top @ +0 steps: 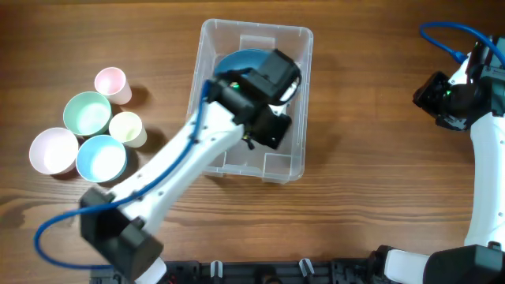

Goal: Pack container
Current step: 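Place the yellow cup in the bin's lower right area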

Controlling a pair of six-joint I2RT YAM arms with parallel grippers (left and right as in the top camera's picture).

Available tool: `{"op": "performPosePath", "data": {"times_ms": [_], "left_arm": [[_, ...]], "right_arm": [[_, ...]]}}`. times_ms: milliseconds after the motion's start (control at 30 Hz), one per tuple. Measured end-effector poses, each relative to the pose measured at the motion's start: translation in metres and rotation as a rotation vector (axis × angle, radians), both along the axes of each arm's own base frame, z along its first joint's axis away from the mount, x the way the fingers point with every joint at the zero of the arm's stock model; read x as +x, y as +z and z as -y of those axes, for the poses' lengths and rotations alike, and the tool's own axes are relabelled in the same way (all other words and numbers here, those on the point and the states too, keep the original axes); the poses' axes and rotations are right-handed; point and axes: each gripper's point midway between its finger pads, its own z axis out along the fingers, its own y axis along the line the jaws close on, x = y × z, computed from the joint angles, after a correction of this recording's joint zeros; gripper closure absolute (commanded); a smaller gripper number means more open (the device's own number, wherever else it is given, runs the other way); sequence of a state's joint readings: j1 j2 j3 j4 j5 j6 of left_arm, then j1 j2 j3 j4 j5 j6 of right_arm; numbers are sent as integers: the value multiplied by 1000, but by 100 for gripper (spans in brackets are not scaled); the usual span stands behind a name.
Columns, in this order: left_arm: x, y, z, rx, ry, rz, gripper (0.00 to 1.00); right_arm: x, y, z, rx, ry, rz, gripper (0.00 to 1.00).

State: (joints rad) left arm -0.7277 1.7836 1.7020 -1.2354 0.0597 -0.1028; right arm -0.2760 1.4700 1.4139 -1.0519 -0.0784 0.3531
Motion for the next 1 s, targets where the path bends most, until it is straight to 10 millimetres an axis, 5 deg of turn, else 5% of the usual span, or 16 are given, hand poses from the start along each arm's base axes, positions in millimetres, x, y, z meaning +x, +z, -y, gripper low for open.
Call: {"op": "performPosePath", "data": {"times_ms": [133,233,433,867,967,1000], "left_arm": [[-2,-64,7,97,-3,-155,96],[4,-87,14,101,36,-184,96],[29,-89,36,-1,168,-122,96],[12,-118,28,-4,533,-242,96],[13,-119,30,-13,545,-243,76],[13,-121,30,-16,544,-243,56]], "right_arm": [[0,0,0,0,0,0,53],[0,0,0,0,0,-1,53],[-1,0,0,1,0,-3,53],[-1,0,0,1,0,-3,53],[-1,0,0,1,0,-2,53],[-1,0,0,1,0,-3,53]]}}
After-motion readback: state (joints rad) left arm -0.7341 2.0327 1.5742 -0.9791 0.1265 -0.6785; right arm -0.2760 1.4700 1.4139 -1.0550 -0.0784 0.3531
